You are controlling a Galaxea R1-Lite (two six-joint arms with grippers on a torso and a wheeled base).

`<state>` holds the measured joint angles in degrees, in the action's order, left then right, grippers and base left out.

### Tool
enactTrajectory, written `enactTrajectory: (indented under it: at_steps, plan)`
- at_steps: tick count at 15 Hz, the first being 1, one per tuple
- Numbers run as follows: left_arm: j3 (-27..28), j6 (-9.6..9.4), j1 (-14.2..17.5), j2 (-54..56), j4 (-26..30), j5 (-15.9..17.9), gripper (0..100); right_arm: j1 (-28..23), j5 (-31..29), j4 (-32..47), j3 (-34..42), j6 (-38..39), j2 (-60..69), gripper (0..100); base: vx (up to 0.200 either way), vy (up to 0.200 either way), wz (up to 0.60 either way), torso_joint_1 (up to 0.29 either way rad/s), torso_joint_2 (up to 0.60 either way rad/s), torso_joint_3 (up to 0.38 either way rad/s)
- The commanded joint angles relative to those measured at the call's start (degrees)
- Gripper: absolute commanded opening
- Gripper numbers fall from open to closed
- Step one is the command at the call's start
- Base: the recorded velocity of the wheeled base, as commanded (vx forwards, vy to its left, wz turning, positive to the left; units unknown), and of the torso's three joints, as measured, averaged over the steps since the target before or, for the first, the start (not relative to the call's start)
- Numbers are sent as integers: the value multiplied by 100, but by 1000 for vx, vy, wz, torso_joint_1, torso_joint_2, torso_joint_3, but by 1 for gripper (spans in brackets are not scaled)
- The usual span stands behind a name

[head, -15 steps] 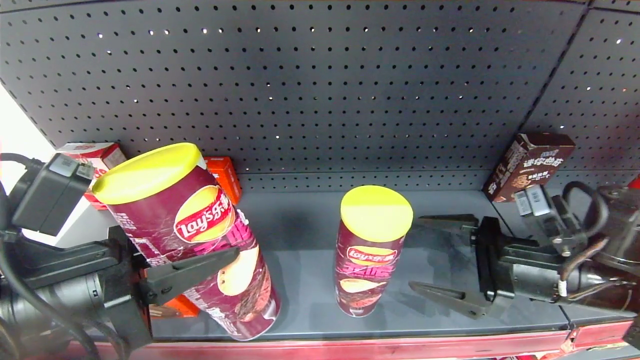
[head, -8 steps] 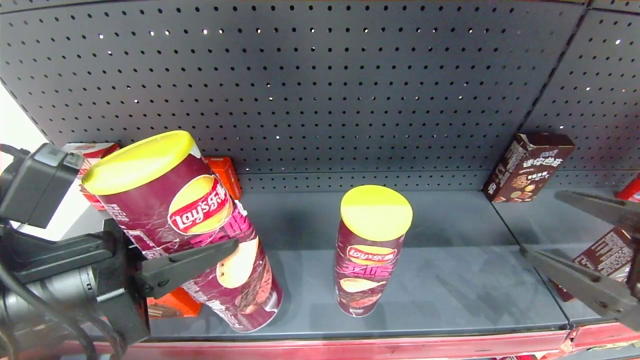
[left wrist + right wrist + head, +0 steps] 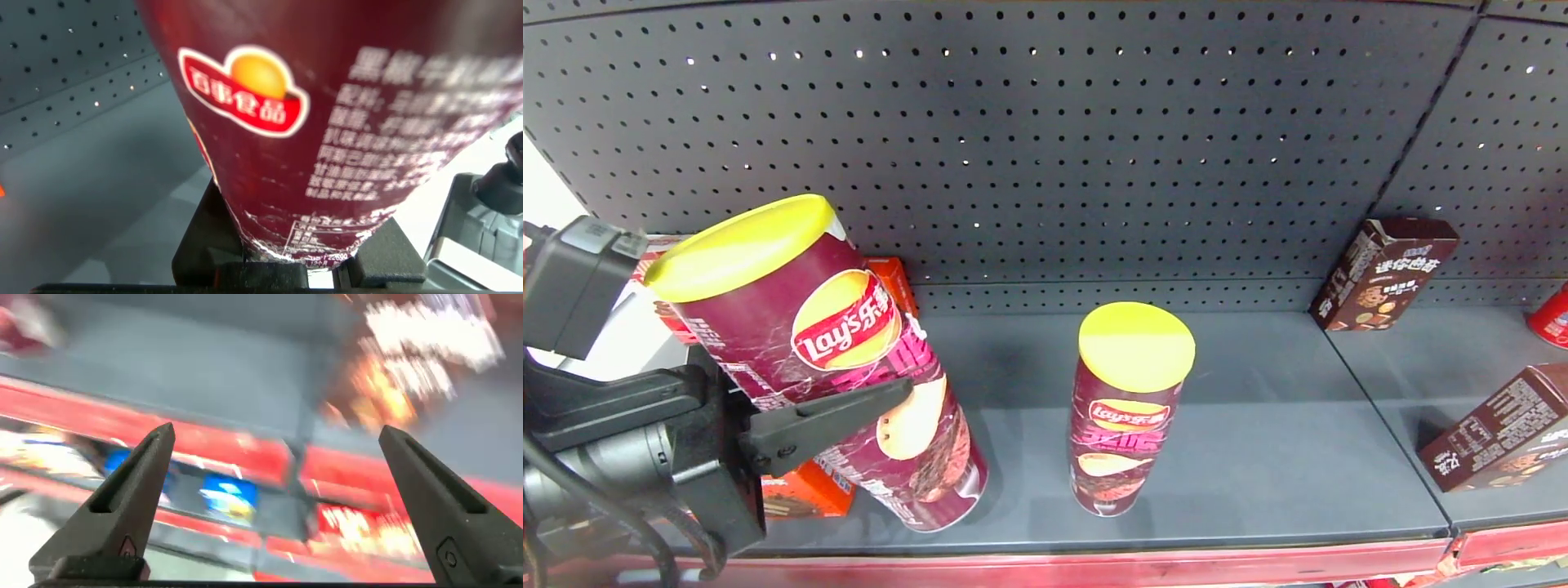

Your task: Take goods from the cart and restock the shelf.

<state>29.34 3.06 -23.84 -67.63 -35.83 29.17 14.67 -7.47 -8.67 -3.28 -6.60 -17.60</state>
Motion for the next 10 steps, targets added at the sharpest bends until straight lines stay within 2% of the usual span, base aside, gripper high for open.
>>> enactTrajectory:
  at_steps: [1,4,7,8,10]
  plan:
    - [-16,2,-15,5,-3,1,0,-843,-9,682,266,44,1189,100,0,0,0,0,0,0]
    - [-25,2,-15,5,-12,10,0,-851,-387,542,284,97,1215,100,0,0,0,0,0,0]
    - [-34,2,-15,13,-12,10,0,-851,-343,550,284,62,1215,100,0,0,0,0,0,0]
    - [-34,2,-15,5,-12,10,0,-851,-158,568,275,71,1215,100,0,0,0,0,0,0]
    - [-25,-7,-15,13,-12,10,0,-851,1055,603,258,123,1215,100,0,0,0,0,0,0]
